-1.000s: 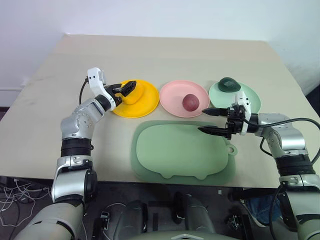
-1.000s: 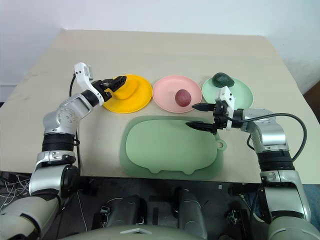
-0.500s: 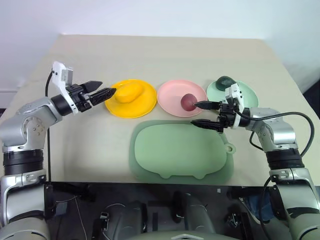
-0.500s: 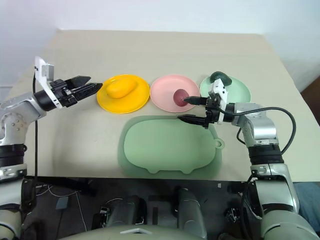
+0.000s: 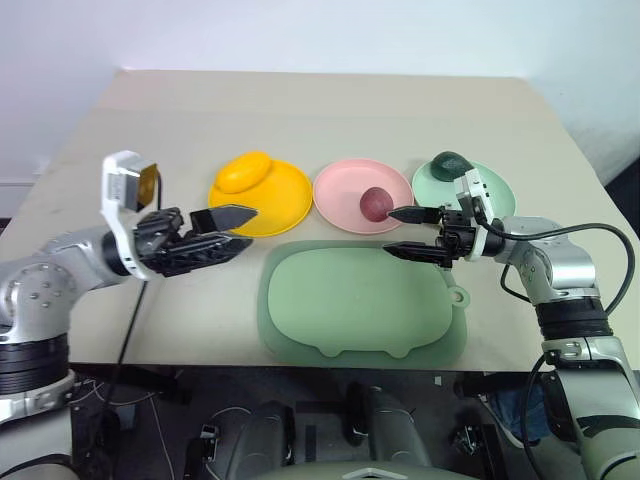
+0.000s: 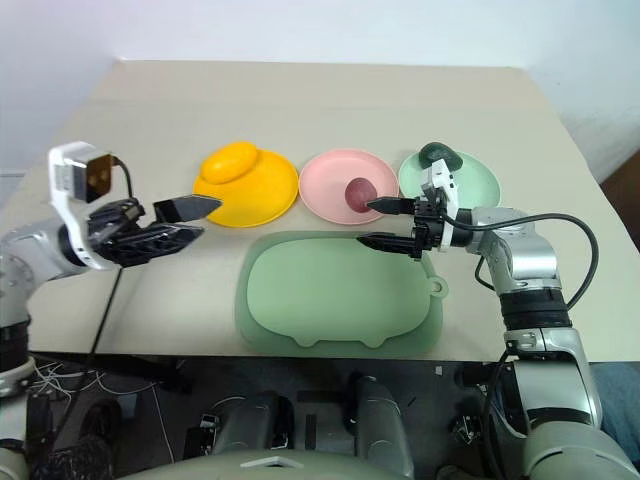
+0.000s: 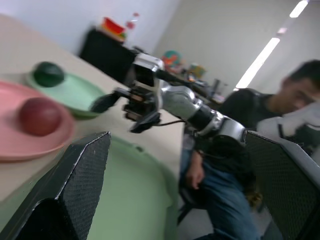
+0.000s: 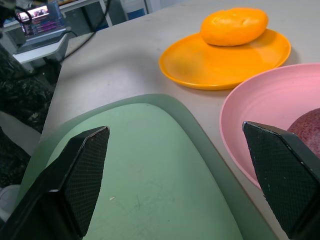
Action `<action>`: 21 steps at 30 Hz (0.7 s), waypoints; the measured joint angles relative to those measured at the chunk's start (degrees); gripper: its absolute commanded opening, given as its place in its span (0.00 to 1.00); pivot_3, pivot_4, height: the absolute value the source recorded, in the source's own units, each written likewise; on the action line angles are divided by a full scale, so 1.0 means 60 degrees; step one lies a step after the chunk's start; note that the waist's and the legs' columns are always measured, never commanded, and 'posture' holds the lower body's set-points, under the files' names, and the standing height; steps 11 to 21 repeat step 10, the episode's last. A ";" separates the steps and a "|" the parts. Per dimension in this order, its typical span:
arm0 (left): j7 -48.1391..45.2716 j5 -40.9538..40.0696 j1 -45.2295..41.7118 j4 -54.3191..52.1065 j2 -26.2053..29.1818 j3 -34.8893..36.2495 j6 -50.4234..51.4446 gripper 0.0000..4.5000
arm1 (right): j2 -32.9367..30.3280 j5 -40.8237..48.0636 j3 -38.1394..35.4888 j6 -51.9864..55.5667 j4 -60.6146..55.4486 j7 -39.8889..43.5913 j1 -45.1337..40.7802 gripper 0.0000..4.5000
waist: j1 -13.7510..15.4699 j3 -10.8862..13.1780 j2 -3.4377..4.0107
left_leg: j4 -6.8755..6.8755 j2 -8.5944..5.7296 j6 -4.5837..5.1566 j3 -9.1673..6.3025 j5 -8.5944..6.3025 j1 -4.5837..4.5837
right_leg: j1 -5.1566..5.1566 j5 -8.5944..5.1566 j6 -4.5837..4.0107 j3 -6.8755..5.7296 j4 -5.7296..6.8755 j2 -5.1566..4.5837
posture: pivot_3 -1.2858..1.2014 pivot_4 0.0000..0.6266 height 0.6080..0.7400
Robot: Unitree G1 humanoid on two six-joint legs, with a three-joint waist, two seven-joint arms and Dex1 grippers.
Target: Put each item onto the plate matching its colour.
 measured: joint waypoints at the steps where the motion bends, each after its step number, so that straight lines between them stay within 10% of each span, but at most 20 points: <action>1: -0.0081 0.0390 0.0093 -0.0087 -0.0016 -0.0132 -0.0579 1.00 | -0.0042 0.0029 -0.0007 0.0095 -0.0182 -0.0001 0.0055 1.00 | -0.0004 0.0001 0.0002 | -0.0002 0.0001 0.0000 0.0002 0.0000 0.0002 | -0.0001 0.0000 -0.0001 0.0000 -0.0001 0.0002 | 0.52 0.24 1.00; 9: -0.1002 0.2799 0.0622 0.0401 0.0351 -0.0456 -0.3827 1.00 | -0.0615 0.0214 -0.0056 0.0314 -0.0530 0.0189 0.0450 1.00 | 0.0001 0.0003 0.0007 | -0.0002 0.0002 0.0029 0.0005 -0.0016 0.0002 | -0.0003 -0.0002 -0.0004 0.0000 -0.0011 0.0002 | 0.52 0.24 1.00; 21: -0.1087 0.2929 0.0622 0.0522 0.0394 -0.0472 -0.3967 1.00 | -0.0620 0.0217 -0.0056 0.0314 -0.0530 0.0188 0.0454 1.00 | 0.0002 0.0004 0.0007 | -0.0002 0.0002 0.0032 0.0006 -0.0018 0.0001 | -0.0004 -0.0002 -0.0004 0.0001 -0.0011 0.0001 | 0.52 0.24 1.00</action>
